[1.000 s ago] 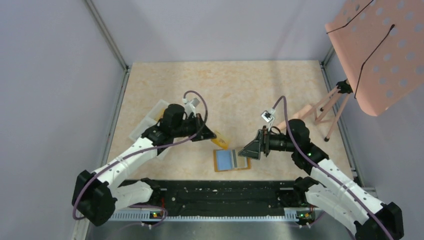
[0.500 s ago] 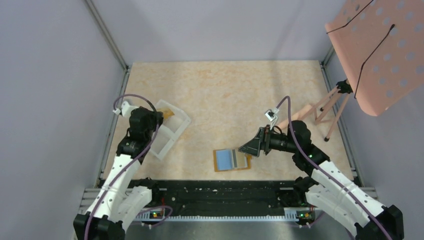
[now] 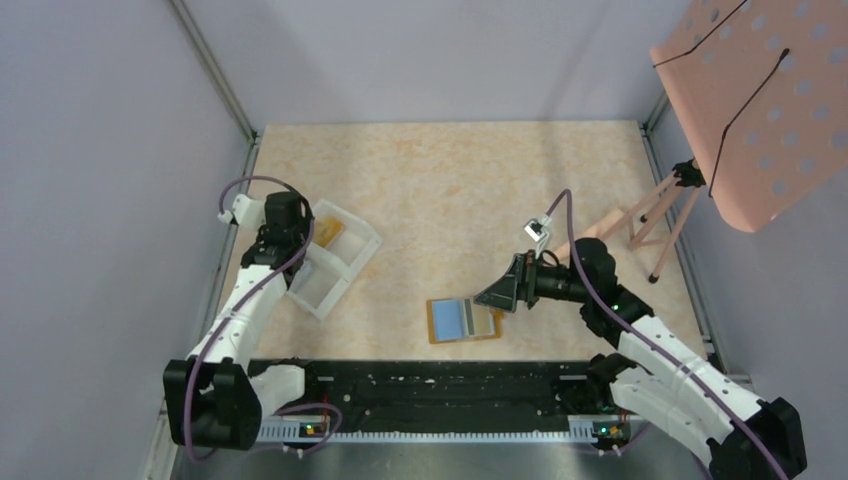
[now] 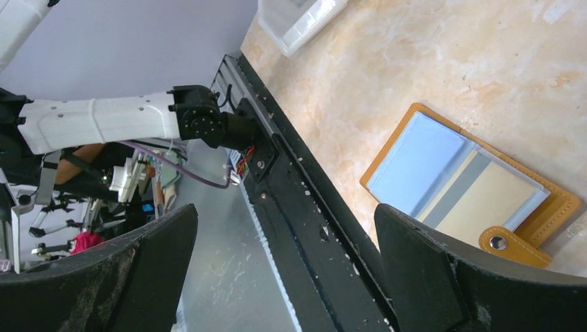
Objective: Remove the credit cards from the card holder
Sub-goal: Place the credit card in the storage box.
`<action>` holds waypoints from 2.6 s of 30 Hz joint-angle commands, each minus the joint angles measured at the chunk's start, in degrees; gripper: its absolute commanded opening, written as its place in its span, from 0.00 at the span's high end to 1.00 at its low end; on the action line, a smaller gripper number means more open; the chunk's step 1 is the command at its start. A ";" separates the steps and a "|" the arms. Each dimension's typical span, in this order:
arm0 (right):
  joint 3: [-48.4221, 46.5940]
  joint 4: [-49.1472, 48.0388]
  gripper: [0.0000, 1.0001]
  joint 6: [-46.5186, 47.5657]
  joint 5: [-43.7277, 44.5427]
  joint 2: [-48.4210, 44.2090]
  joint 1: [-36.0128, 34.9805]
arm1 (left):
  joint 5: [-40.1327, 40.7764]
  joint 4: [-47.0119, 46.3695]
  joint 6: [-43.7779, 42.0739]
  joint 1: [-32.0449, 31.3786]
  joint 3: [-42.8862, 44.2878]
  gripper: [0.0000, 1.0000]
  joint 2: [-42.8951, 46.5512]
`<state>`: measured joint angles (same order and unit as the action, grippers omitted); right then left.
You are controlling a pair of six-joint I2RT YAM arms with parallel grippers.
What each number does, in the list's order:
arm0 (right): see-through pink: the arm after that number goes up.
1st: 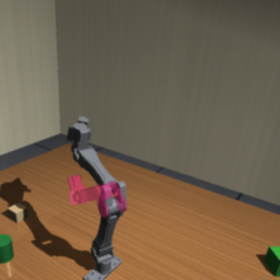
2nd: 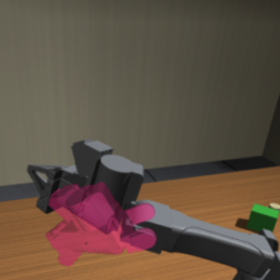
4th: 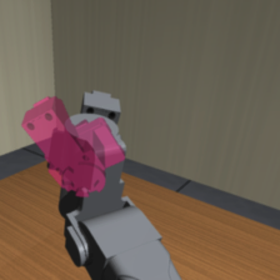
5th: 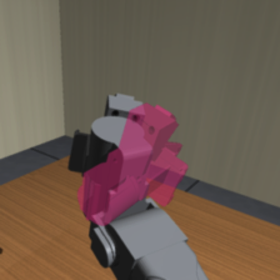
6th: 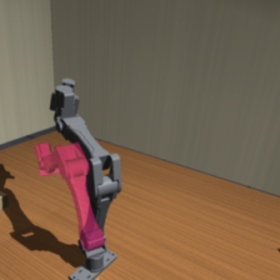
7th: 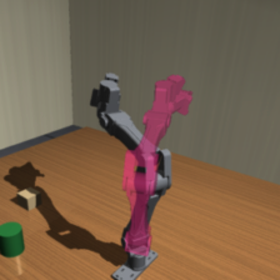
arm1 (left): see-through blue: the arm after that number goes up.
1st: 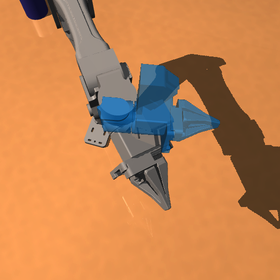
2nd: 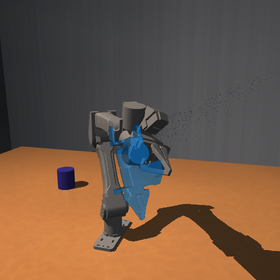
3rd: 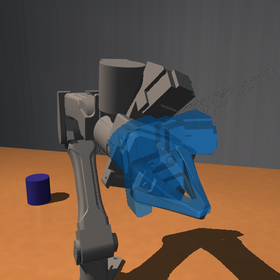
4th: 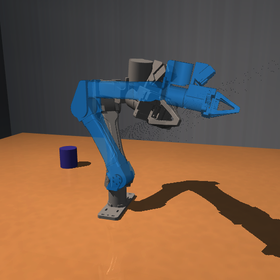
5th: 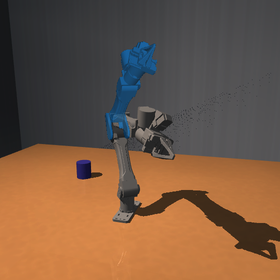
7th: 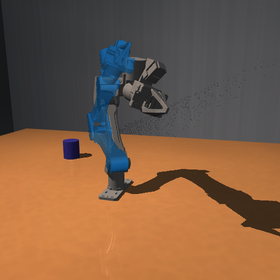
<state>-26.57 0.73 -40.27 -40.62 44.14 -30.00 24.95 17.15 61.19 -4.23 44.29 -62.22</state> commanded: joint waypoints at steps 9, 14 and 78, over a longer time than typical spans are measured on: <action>-0.05 -4.69 0.01 -1.39 -1.24 1.67 -0.42 | -2.18 -9.04 0.92 1.24 2.90 1.00 -9.31; 0.04 -4.49 0.01 -1.47 -0.87 1.87 -0.41 | -2.07 -10.90 -0.10 1.24 2.49 1.00 -11.04; -1.01 -0.90 0.01 -0.86 4.35 9.15 -0.42 | 0.94 -4.98 -7.21 1.24 7.89 0.56 -14.46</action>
<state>-25.98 -0.62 -41.69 -38.50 53.63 -30.00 23.94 9.98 55.51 -3.29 48.82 -79.70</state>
